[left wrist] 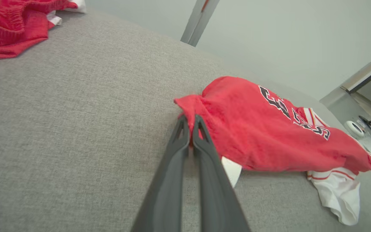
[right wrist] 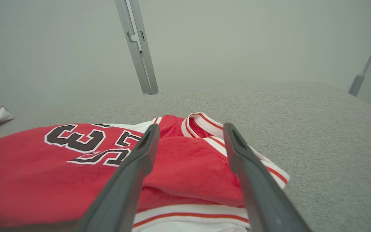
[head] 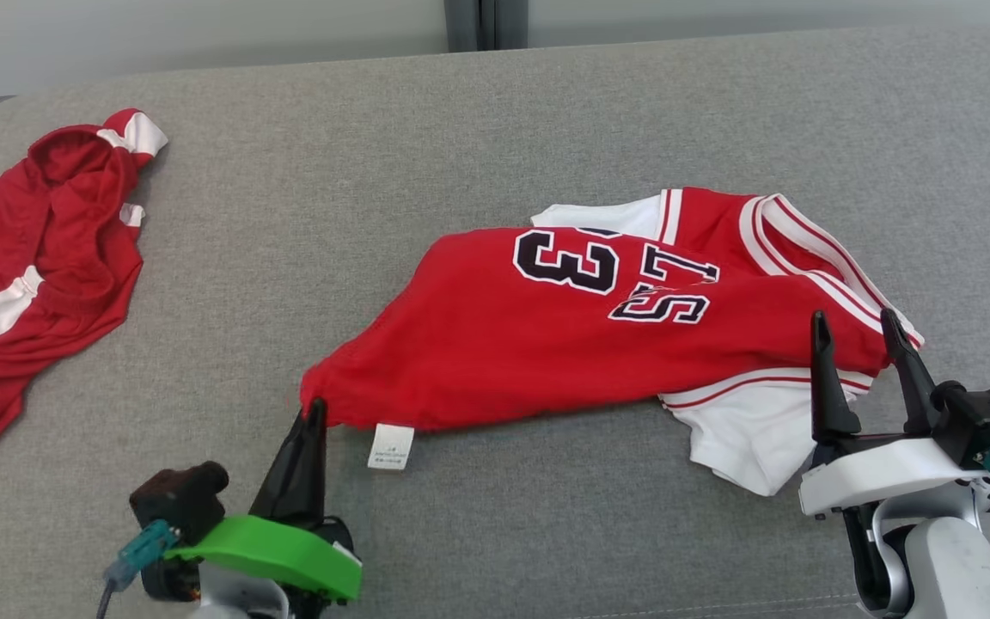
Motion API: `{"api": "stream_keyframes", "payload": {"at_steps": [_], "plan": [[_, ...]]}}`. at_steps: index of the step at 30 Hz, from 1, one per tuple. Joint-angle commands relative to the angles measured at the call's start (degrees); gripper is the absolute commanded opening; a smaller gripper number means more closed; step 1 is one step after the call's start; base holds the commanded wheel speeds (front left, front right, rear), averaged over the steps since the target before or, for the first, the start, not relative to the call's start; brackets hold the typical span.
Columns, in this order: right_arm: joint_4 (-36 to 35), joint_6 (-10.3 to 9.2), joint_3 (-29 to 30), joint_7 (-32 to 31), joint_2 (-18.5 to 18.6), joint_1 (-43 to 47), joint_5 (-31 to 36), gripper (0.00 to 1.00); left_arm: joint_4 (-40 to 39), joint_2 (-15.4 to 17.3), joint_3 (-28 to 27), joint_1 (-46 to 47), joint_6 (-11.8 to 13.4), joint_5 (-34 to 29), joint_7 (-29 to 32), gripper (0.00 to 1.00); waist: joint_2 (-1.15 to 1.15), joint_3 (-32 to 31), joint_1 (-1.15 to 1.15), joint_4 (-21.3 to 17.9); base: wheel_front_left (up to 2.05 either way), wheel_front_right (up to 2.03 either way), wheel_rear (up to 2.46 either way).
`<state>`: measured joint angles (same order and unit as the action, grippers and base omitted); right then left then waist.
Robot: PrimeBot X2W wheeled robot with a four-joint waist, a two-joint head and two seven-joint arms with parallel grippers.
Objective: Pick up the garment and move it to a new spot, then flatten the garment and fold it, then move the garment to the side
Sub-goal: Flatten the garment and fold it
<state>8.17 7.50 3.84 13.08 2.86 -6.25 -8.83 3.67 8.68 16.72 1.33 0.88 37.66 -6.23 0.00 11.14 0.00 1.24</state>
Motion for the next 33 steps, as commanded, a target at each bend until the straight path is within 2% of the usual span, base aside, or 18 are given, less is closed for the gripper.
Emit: {"api": "stream_keyframes", "payload": {"at_steps": [1, 2, 3, 4, 5, 8, 12, 15, 22, 27, 33], "plan": [[0.0, -0.01, -0.1, -0.2, 0.1, -0.3, 0.4, 1.0, 2.7, -0.2, 0.4, 2.8, -1.2, -1.0, -1.8, 0.0, 0.0, -0.1, 0.0, -0.2, 0.0, 0.0, 0.0], [0.0, -0.01, -0.3, -0.3, 0.1, -0.4, 0.5, 1.0, 5.4, -0.3, 0.8, 3.8, -1.9, -1.6, -3.0, 0.16, 0.0, -0.3, 0.0, -0.4, 0.0, 0.0, 0.0], [0.0, -0.01, -0.4, -0.3, 0.1, -0.4, 0.5, 1.0, 7.3, -0.4, 0.9, 4.9, -2.4, -2.4, -4.4, 0.38, 0.0, -0.5, 0.0, -0.5, 0.0, 0.0, 0.0], [0.0, -0.01, -0.5, -0.4, 0.1, -0.5, 0.4, 1.0, 9.8, -1.0, 1.0, 5.8, -2.9, -2.4, -5.4, 0.84, 0.0, -0.8, 0.0, -0.7, 0.0, 0.0, 0.0], [0.1, -0.01, -0.6, -0.4, 0.1, -0.5, 0.4, 1.0, 11.7, -1.3, 1.2, 6.4, -3.2, -2.9, -6.0, 1.0, 0.0, -1.0, 0.0, -0.8, 0.0, 0.0, 0.0], [0.2, -0.01, -0.8, -0.6, 0.3, -0.1, 0.2, 1.0, 16.5, -1.8, 0.5, 8.1, -3.4, -4.0, -7.9, 1.0, 0.0, -1.9, 0.0, -1.5, 0.0, 0.0, 0.0], [-0.3, -0.01, -0.1, -0.9, 0.5, 1.1, 0.5, 1.0, 18.6, -2.5, -1.8, 7.8, -3.3, -5.0, -8.9, 1.0, 0.0, -3.1, 0.0, -1.8, 0.0, 0.0, 0.0], [-0.8, -0.01, 0.8, -1.3, 0.5, 1.9, 0.6, 1.0, 15.7, -2.8, -5.3, 6.4, -3.2, -7.0, -9.0, 1.0, 0.0, -4.0, 0.0, -1.6, 0.0, 0.0, 0.0], [-1.5, -0.01, 2.1, -4.7, 0.5, 4.0, -0.1, 1.0, 6.2, -4.2, -13.6, 1.1, -5.7, -15.0, -8.9, 1.0, 0.0, -5.7, 0.0, -0.8, 0.0, 0.0, 0.0], [-1.1, -0.01, 4.5, -8.3, 0.4, 5.0, -0.6, 1.0, 4.5, -5.0, -15.6, -0.9, -7.2, -17.7, -8.9, 1.0, 0.0, -6.3, 0.0, -0.6, 0.0, 0.0, 0.0], [2.8, 0.0, 10.3, -18.0, 0.2, 2.0, -2.2, 1.0, 4.1, -5.5, -16.0, -1.5, -8.0, -18.5, -8.9, 1.0, 0.0, -5.6, 0.0, -0.7, 0.0, 0.0, 0.0]]}}
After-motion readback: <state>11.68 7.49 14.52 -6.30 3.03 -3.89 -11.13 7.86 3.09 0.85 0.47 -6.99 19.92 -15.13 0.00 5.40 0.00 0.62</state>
